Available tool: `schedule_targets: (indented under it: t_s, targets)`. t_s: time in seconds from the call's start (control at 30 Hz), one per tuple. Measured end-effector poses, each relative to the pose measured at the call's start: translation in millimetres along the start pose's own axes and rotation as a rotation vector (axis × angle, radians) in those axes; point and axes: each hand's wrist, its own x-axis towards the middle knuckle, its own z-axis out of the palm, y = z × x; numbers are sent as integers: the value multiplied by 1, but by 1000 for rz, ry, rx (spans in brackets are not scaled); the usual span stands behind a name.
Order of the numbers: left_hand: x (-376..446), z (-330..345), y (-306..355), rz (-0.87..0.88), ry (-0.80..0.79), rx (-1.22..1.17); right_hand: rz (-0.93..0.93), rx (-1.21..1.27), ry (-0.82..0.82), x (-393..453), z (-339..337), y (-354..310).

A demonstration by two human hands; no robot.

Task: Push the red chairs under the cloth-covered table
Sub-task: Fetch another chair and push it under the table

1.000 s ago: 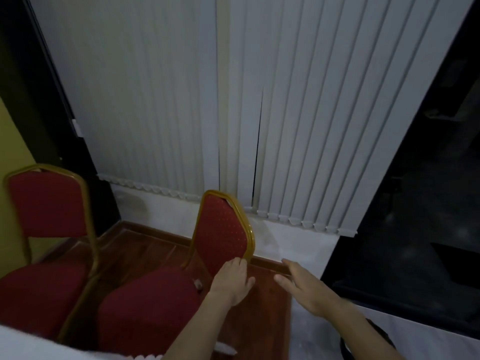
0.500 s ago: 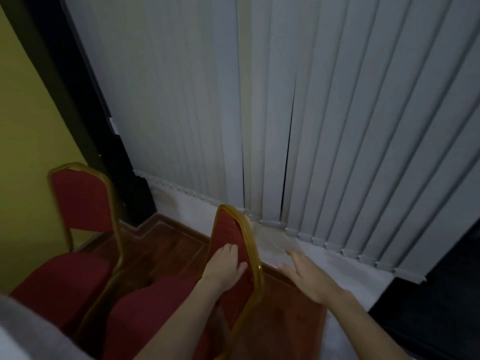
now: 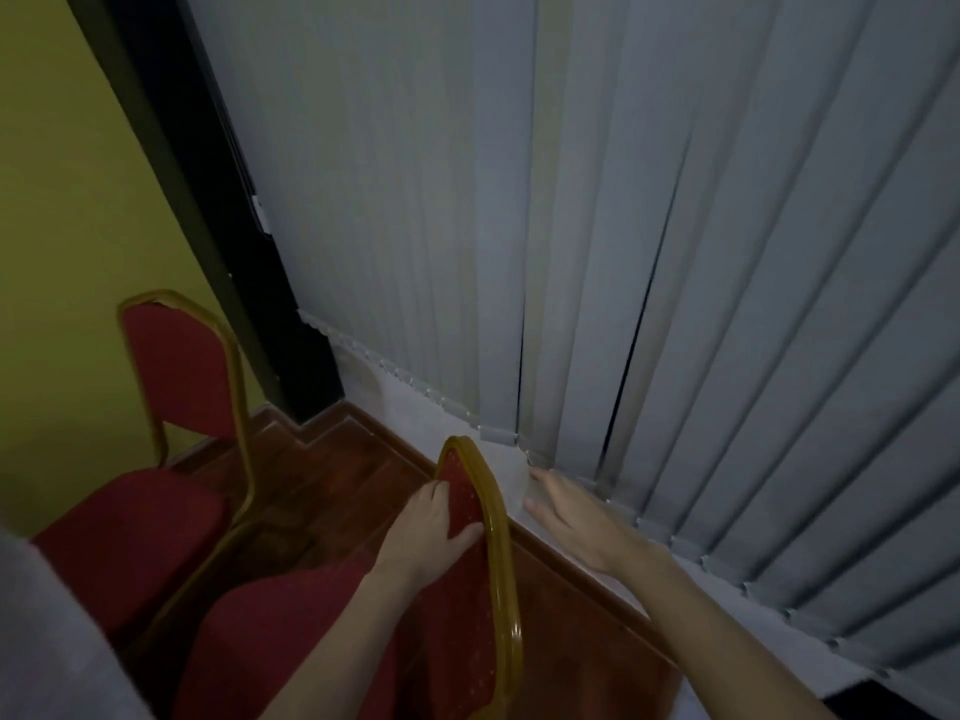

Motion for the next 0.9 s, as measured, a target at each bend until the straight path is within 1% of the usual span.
schedule_targets:
  t_s: [0.1, 0.3, 0.43, 0.5, 0.57, 0.63, 0.7, 0.83, 0.87, 0.9]
  targets:
    - [12, 9, -6, -89, 36, -70, -87, -66, -76, 44, -9, 3]
    - [25, 31, -5, -293, 27, -332, -262, -122, -212, 99, -14, 5]
    - [32, 42, -3, -354, 59, -404, -454, -241, -348, 135, -9, 17]
    - [33, 46, -1, -406, 107, -447, -534, -274, -409, 152, -3, 28]
    - [31, 49, 1, -465, 176, -479, -652, -287, -443, 167, 2, 33]
    - [28, 53, 4, -529, 211, -511, -785, -306, -498, 177, 7, 32]
    - [25, 60, 10, -590, 218, -572, -879, -295, -570, 191, 12, 33]
    - [22, 69, 34, -690, 165, -748, -1019, -330, -716, 217, 12, 33]
    - [21, 71, 41, -713, 169, -777, -1051, -352, -739, 223, 10, 35]
    - [21, 74, 49, -747, 209, -806, -1109, -370, -747, 230, 8, 37]
